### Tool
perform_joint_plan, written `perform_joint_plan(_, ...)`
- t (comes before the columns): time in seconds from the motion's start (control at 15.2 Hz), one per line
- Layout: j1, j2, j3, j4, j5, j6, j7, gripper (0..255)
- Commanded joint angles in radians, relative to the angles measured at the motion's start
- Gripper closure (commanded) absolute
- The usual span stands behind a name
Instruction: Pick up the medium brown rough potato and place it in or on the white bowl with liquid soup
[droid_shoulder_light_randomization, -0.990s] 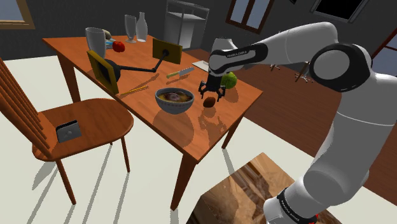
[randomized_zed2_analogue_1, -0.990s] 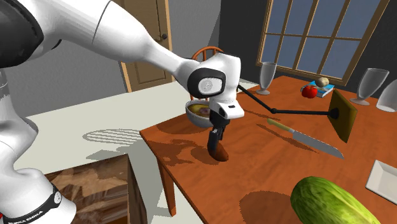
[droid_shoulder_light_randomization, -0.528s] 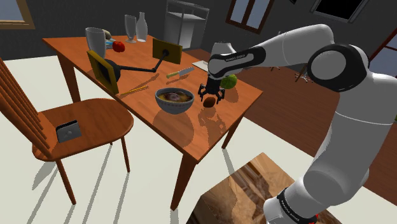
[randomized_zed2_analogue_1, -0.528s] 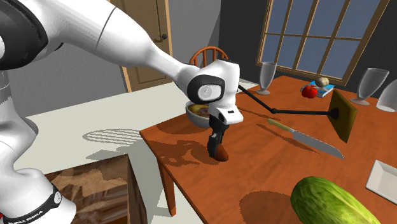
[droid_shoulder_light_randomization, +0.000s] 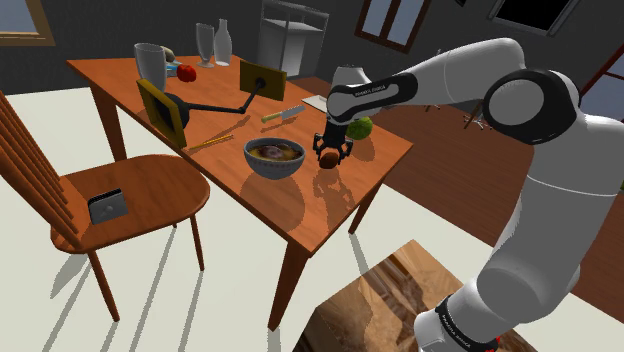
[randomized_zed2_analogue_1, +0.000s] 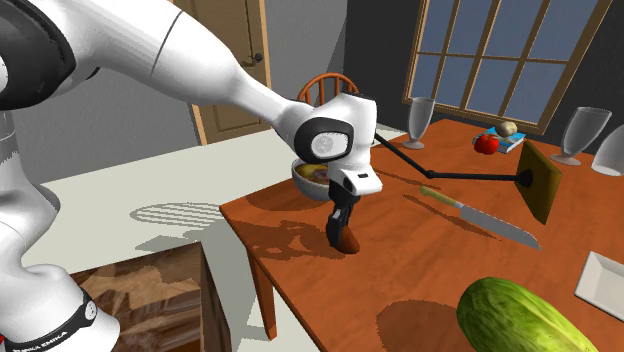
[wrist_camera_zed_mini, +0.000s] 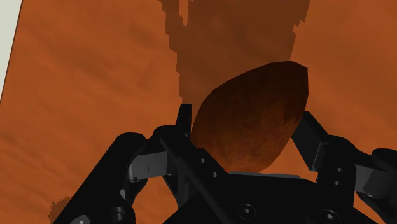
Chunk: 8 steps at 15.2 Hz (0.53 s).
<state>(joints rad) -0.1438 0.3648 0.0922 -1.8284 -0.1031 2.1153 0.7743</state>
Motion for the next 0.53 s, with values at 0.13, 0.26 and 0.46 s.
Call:
perform_joint_plan(0.13,0.000,0.000,0.000,-0.001,0.000,0.000,0.000,255)
perform_joint_plan(0.26,0.000,0.000,0.000,-0.001,0.000,0.000,0.000,255)
perform_joint_plan(0.46,-0.001,-0.019,0.001,0.014,0.003,-0.033,-0.004,255)
